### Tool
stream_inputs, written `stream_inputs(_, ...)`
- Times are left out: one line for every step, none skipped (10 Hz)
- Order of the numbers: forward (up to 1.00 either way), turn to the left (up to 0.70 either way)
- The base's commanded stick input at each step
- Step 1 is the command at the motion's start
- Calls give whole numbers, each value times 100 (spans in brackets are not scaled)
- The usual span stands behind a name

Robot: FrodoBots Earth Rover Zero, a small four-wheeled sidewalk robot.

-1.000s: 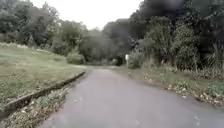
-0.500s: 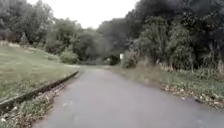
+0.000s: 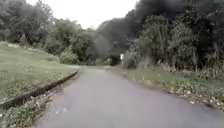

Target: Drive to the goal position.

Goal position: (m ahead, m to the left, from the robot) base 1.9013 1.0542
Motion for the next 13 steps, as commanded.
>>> stream_inputs(50, 0)
stream_inputs(50, 0)
stream_inputs(50, 0)
stream_inputs(50, 0)
stream_inputs(50, 0)
stream_inputs(50, 0)
stream_inputs(50, 0)
stream_inputs(50, 0)
stream_inputs(50, 0)
stream_inputs(50, 0)
stream_inputs(50, 0)
stream_inputs(50, 0)
stream_inputs(50, 0)
